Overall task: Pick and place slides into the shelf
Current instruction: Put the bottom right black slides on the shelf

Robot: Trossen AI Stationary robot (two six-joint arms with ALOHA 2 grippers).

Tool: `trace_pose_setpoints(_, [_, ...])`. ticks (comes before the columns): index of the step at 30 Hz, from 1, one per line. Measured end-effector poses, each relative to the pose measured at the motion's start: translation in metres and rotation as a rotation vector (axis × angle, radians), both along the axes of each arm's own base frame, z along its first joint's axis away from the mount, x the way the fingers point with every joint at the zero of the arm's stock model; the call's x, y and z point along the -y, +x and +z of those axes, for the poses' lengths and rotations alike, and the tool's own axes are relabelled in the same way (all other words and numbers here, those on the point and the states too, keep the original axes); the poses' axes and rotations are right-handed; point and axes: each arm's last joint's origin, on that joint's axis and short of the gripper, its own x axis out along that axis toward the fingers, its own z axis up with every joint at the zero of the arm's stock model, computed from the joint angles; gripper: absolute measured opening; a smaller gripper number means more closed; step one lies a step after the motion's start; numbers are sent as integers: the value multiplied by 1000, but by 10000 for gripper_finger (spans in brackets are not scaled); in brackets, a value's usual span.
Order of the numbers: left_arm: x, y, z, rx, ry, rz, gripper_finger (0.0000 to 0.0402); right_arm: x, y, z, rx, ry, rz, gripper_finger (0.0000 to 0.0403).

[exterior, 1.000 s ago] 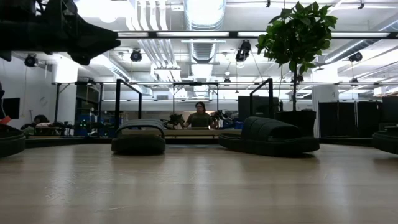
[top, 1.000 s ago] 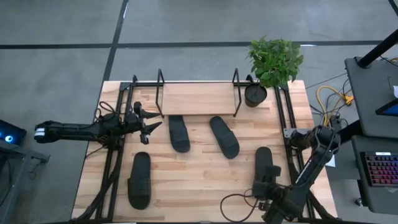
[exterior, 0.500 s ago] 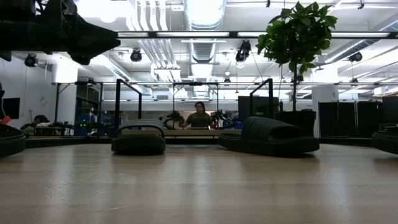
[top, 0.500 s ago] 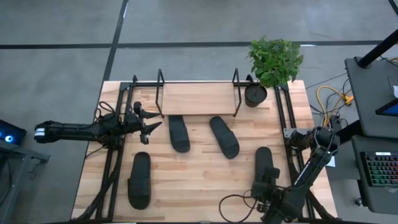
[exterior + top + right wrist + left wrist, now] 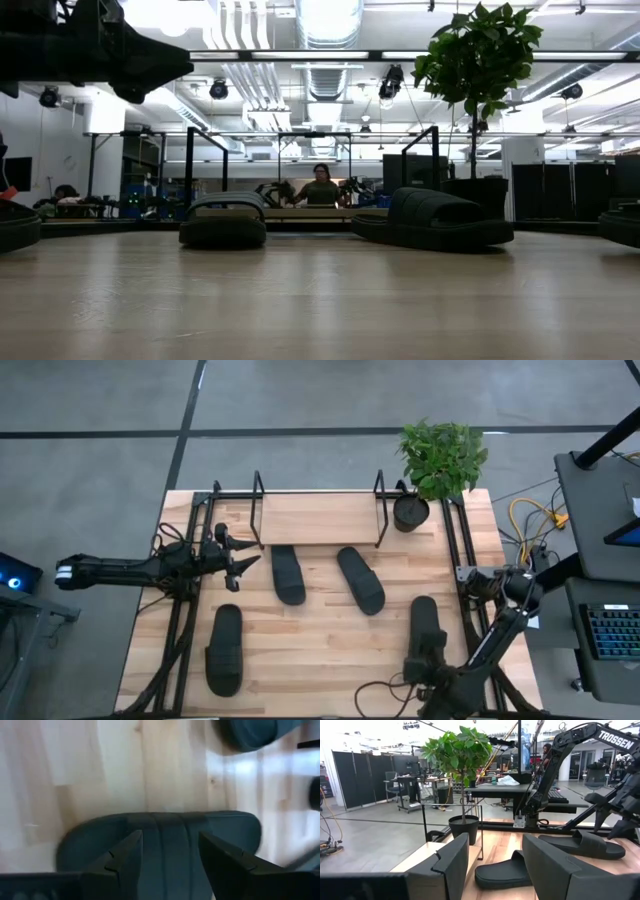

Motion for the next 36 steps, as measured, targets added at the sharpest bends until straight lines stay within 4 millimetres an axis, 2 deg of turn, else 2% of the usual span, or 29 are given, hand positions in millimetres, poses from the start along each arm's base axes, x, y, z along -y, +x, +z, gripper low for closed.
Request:
trace_pose_setpoints(9, [0, 0, 0, -3, 0, 0, 171, -1, 1, -9, -41, -51, 34, 184])
trace_pose_setpoints(36, [0, 0, 0, -2, -1, 0, 171, 3, -1, -7, -53, -115, 74, 184])
